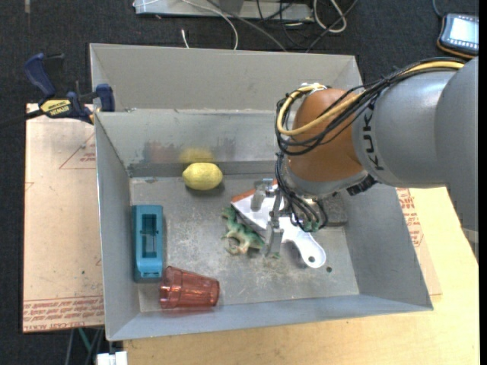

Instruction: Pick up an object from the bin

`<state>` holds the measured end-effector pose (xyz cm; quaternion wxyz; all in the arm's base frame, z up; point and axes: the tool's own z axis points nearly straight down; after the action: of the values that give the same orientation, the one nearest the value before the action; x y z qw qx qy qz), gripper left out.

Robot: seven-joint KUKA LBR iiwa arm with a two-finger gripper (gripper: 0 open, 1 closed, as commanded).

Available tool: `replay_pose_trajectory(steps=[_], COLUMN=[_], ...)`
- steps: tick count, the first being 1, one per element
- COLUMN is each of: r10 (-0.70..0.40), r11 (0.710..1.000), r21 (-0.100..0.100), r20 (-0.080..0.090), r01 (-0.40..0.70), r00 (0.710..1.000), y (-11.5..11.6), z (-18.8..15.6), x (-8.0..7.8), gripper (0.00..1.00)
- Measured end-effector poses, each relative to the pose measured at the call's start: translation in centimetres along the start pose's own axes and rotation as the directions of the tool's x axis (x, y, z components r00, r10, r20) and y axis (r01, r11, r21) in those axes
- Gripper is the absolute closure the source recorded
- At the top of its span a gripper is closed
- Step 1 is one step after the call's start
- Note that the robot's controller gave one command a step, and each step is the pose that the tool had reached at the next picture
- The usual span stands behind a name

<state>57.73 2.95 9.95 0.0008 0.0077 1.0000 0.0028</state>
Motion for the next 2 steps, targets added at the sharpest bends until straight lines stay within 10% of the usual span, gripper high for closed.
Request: replay_pose_trajectory(steps=[1, 2], r10=[0.218, 0.108], r11=[0.976, 0.994], r21=[-0.009, -0.003], r20=[0.016, 0.006], r01=[-0.217, -0.108], r00=[0.976, 0.994], y=[-0.5, 0.7], z=[3.0, 2.9], x=[0.3, 2.4], gripper=[0.0, 1.0])
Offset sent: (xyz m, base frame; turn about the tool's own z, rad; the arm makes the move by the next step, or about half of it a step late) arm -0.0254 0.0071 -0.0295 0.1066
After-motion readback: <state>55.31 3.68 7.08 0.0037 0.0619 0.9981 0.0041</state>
